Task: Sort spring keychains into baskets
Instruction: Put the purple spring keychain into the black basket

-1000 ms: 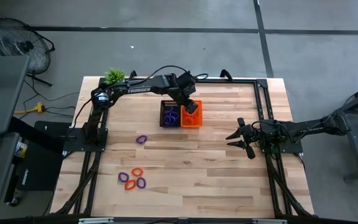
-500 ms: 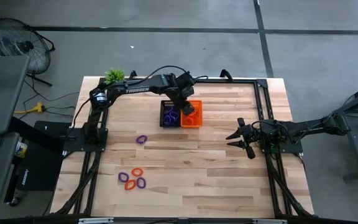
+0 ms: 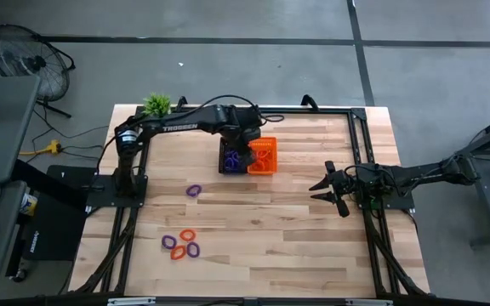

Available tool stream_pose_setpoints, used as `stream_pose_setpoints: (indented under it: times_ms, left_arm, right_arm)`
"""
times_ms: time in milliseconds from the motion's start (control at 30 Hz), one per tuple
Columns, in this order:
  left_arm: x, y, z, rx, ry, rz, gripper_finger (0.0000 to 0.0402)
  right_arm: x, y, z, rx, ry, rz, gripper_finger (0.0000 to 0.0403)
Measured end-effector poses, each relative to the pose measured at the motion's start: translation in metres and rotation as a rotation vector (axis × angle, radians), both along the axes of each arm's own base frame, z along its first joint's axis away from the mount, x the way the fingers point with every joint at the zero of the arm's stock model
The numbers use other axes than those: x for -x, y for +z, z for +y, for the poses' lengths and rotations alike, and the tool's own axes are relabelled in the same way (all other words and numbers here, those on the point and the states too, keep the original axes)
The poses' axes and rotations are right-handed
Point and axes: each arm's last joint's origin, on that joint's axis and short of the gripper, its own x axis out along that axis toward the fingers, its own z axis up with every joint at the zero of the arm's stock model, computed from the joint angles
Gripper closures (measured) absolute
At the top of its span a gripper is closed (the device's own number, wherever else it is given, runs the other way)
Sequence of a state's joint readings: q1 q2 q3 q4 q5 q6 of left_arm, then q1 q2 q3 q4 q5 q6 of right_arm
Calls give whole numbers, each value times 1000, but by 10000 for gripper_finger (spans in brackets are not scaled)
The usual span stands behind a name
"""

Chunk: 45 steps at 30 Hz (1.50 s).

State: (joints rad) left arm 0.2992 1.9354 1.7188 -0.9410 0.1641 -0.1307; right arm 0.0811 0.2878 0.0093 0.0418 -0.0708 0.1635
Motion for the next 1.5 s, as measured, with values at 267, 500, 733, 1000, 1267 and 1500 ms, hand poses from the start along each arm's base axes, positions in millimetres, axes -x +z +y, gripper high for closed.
stream_pose_setpoints:
  times_ms: [267,500,733,1000,1267,1500]
  left_arm:
    - [12,9,-19,-64,-48,77,252]
    - [39,-3,-43,-72,-78,40,252]
    - [87,-27,-62,-45,-47,108,252]
    - [127,-47,-79,-42,12,165,252]
    - [153,-67,-97,-46,63,236,252]
    - [166,-85,-102,-135,150,306,252]
  right_arm:
    - [0,0,0,0,0,0,289]
    - [0,0,0,0,0,-1,289]
    - [0,0,0,0,0,1,289]
    - [0,0,0,0,0,1,289]
    - [0,0,0,0,0,0,289]
    - [0,0,0,0,0,-1,289]
